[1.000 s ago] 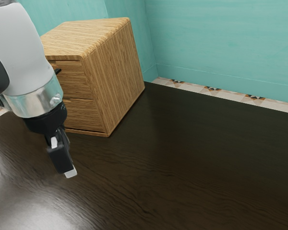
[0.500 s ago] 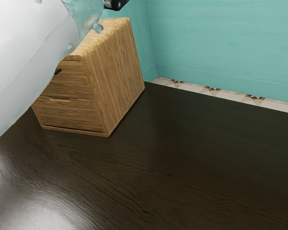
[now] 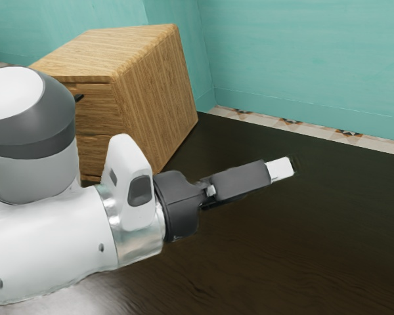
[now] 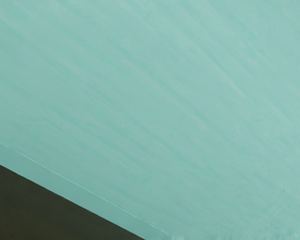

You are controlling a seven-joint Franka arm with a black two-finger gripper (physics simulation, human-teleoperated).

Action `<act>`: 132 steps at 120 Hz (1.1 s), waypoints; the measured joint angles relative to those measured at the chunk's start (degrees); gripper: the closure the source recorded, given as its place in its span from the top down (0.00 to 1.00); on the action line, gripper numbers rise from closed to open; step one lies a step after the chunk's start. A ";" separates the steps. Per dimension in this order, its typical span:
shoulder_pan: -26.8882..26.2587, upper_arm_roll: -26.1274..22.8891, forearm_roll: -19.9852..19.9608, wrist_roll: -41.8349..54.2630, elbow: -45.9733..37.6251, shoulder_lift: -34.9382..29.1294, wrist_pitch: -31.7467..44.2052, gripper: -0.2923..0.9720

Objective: Pull the drawer handle with one arm to open the drawer

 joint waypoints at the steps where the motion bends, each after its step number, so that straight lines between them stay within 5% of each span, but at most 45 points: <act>1: 0.44 0.05 0.10 1.13 -0.23 -0.05 0.34 0.77; 33: 10.34 -4.96 2.63 35.53 2.77 -2.72 9.50 0.77; 52: 28.17 -21.07 2.60 47.56 18.15 -5.22 11.74 0.77; 61: 31.60 -24.01 2.63 47.97 21.22 -6.17 11.58 0.77; 80: 28.32 -21.69 3.28 36.21 19.13 -6.02 10.46 0.77; 100: 19.27 -16.54 4.23 44.95 18.94 -6.77 12.29 0.77; 110: 18.19 -20.69 3.94 48.94 18.90 -6.59 10.90 0.77; 119: 16.06 -25.69 2.84 51.65 18.17 -6.13 1.71 0.77; 126: 13.56 -33.22 -3.49 53.57 17.98 -3.55 -13.86 0.77; 132: 10.69 -36.27 -18.71 55.45 21.95 -0.94 -29.78 0.77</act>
